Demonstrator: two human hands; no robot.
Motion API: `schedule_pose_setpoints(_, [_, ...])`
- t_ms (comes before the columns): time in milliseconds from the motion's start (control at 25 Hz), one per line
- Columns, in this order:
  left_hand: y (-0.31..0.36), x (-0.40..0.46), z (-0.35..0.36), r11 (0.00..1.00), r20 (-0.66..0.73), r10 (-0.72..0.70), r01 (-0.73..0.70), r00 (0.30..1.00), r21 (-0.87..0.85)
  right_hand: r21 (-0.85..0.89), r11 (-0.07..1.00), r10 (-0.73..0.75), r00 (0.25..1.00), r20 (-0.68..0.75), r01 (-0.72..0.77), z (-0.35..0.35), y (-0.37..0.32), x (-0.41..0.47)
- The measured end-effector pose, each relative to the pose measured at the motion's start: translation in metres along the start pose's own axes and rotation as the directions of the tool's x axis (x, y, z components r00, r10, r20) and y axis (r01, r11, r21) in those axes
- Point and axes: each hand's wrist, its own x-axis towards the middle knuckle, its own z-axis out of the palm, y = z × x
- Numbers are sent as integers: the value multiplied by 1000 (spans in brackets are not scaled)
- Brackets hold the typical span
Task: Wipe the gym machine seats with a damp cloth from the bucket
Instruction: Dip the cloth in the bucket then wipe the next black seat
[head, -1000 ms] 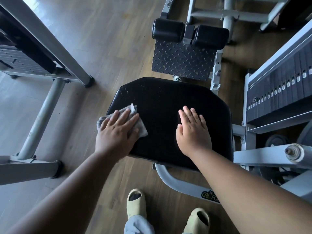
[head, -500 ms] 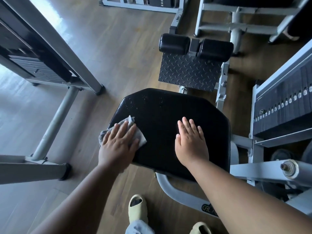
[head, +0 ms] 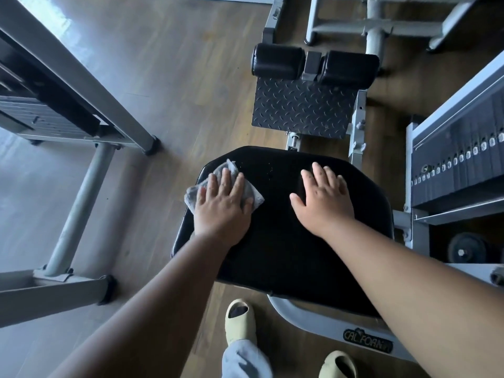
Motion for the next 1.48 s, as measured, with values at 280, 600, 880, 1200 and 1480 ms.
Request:
schedule_pose_setpoints(280, [-28,-23,3,999,-8,26,-26,1000,24,9,1000,19,999,-45,-19,13,4,7])
schedule_pose_setpoints(600, [-17,69,-13,974,39,225,-225,973,-6,54,999,4,997,-80,0,17,6,10])
schedule_pose_setpoints(880, [-54,34,-8,983,14,183,-183,983,17,69,998,9,997,-82,-3,17,5,10])
schedule_pose_setpoints(1200, [-10,0,-4,898,24,435,-436,900,56,91,996,13,997,-80,-6,15,6,9])
schedule_pose_setpoints(1480, [6,90,-20,991,17,131,-130,991,-35,150,989,2,993,-114,15,16,6,9])
